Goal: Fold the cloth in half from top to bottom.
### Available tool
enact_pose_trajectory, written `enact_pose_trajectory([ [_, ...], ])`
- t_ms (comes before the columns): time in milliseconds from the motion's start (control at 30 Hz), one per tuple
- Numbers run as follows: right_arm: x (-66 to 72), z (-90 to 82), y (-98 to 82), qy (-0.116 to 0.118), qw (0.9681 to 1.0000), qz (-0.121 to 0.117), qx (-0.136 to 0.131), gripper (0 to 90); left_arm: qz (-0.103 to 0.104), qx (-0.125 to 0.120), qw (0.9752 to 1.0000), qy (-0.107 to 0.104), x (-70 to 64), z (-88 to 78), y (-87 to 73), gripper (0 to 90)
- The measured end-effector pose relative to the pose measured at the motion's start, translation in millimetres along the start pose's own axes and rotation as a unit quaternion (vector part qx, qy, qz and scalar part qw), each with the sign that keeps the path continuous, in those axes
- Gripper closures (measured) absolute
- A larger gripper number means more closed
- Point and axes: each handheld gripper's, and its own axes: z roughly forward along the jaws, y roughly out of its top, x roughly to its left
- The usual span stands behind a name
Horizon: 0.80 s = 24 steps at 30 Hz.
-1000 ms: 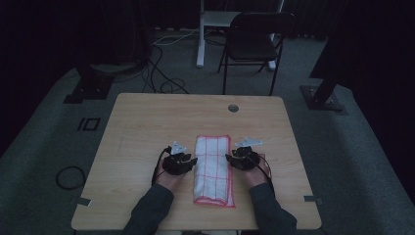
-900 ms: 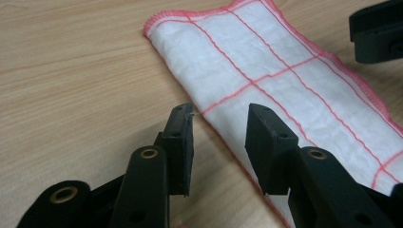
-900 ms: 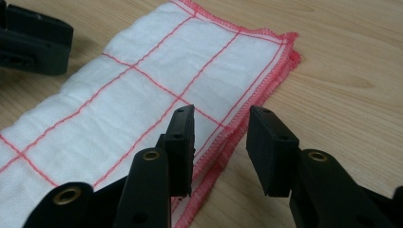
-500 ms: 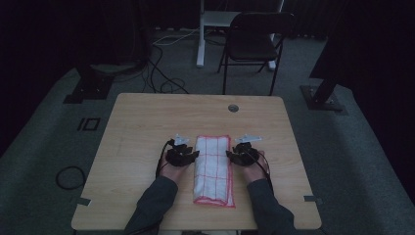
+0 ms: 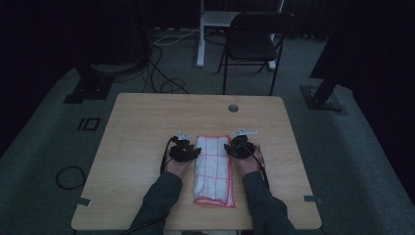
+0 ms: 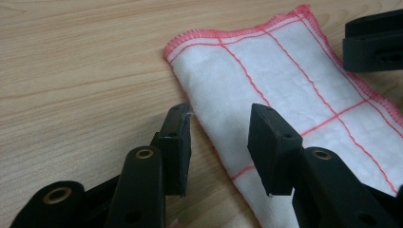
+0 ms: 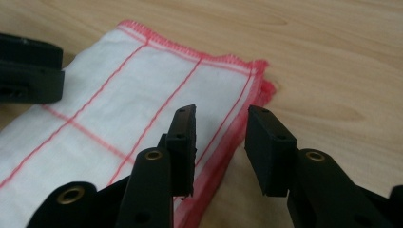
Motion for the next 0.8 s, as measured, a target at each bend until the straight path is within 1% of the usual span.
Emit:
enact_pose_trajectory([
  [167,-5.0,12.2,5.0,-0.005,0.9998,0.018,0.010,64.3,-0.009,0.001,1.0000,0.000,1.4,2.0,1.4,59.9],
  [233,-5.0,15.4,6.2,-0.006,0.9997,0.021,0.013,64.1,-0.011,0.001,0.9999,0.001,2.5,2.7,2.5,59.8],
  [400,-3.1,20.2,8.2,-0.016,0.9995,0.016,0.023,63.1,-0.019,-0.001,0.9998,0.003,4.7,4.8,5.0,59.2],
  [467,-3.0,20.6,8.2,-0.016,0.9993,0.024,0.024,63.0,-0.019,-0.002,0.9998,0.003,4.7,5.7,5.7,58.7],
  [533,-2.4,20.7,8.6,-0.017,0.9993,0.021,0.027,62.4,-0.020,-0.001,0.9998,0.001,4.6,7.1,7.0,57.8],
  [567,-2.3,20.8,9.0,-0.016,0.9993,0.017,0.029,62.4,-0.020,0.001,0.9998,-0.005,4.7,8.1,8.2,56.9],
  [600,-2.3,20.7,9.4,-0.016,0.9993,0.015,0.031,63.1,-0.017,0.005,0.9998,-0.007,4.2,8.9,9.7,55.7],
  [667,-2.4,20.6,9.6,-0.014,0.9993,0.014,0.032,66.3,-0.006,0.011,0.9999,-0.002,2.3,10.5,12.1,55.5],
  [733,-1.2,21.0,9.7,-0.012,0.9994,0.012,0.032,70.7,-0.008,0.012,0.9999,0.001,1.6,11.8,13.5,56.0],
  [800,-0.5,21.6,9.5,-0.011,0.9994,0.012,0.029,74.5,-0.009,0.016,0.9998,0.007,0.9,13.0,15.3,59.8],
])
